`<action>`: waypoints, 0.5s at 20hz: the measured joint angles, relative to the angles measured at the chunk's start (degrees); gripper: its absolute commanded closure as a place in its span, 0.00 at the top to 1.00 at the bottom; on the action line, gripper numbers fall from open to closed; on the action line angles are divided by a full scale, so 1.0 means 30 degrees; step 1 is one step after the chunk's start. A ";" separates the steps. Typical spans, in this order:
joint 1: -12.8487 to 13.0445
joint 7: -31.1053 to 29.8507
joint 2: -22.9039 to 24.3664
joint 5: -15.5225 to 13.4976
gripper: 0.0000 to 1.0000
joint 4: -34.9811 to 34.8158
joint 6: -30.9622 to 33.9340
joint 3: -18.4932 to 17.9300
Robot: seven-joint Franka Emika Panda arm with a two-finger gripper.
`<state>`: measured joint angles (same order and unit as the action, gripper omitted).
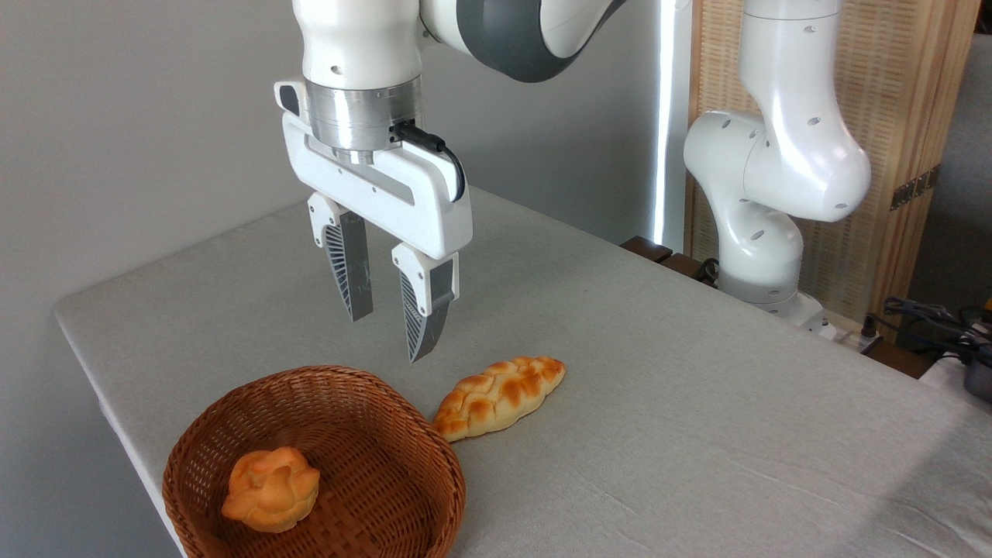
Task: Put bread into the basket
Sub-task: 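Lower the open gripper onto the braided bread roll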
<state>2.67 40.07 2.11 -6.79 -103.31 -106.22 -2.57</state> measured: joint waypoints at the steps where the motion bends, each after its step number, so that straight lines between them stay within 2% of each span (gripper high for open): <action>1: -0.0026 0.0064 0.0004 0.0008 1.00 -0.0138 0.0010 0.0000; 3: -0.0050 0.0572 0.0053 0.0452 1.00 -0.0735 0.0010 -0.0002; 5: -0.0068 0.1971 0.0322 0.1008 1.00 -0.1898 -0.0079 -0.0003; 10: -0.0125 0.3879 0.1350 0.1174 1.00 -0.4930 -0.0955 -0.0006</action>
<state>2.29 51.71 6.16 -3.27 -118.10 -109.09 -2.59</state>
